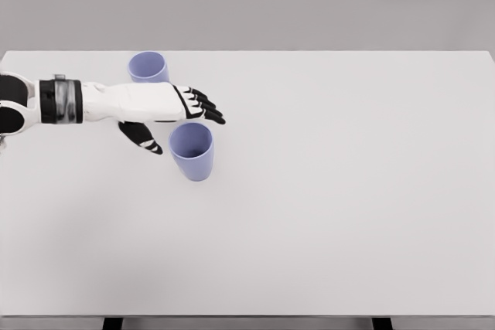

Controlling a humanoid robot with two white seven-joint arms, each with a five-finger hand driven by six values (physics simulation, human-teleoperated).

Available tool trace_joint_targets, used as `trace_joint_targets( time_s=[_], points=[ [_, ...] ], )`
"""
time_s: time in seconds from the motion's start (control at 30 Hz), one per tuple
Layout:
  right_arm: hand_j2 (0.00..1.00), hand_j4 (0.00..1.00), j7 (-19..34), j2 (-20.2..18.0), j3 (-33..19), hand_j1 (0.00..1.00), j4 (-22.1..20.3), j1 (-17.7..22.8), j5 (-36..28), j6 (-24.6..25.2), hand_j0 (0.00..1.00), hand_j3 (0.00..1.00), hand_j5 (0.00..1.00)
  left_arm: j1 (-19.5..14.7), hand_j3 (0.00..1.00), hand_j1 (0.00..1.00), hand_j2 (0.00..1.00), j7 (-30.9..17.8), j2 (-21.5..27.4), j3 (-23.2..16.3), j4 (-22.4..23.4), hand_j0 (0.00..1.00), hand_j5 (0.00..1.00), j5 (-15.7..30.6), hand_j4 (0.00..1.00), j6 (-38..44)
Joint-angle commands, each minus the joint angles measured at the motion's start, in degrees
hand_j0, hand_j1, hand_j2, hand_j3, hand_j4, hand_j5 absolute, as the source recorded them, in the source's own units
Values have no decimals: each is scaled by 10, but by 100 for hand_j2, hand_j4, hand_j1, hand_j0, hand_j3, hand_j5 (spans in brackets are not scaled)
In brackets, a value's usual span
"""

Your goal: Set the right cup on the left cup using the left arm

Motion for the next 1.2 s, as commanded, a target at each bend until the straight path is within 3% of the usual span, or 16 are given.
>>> trace_joint_targets(
  time_s=[0.0, 0.7, 1.0, 1.1, 1.17],
  points=[
    [100, 100, 0, 0, 0, 100, 0, 0, 1, 0, 100, 100, 100, 0, 100, 100, 100, 0, -19, 0, 6, 100, 100, -14, 100, 2],
    [100, 100, 0, 0, 0, 100, 0, 0, 1, 0, 100, 100, 100, 17, 100, 100, 100, 0, -14, -1, 6, 100, 100, -17, 100, 2],
    [100, 100, 0, 0, 0, 100, 0, 0, 1, 0, 100, 100, 100, 17, 100, 100, 100, 0, -20, -6, 8, 100, 100, -42, 100, 2],
    [100, 100, 0, 0, 0, 100, 0, 0, 1, 0, 100, 100, 100, 17, 82, 82, 82, 0, -20, -4, 10, 82, 82, -49, 82, 2],
    [100, 100, 0, 0, 0, 100, 0, 0, 1, 0, 100, 100, 100, 18, 81, 81, 81, 0, -20, -6, 10, 81, 81, -49, 81, 2]
  ],
)
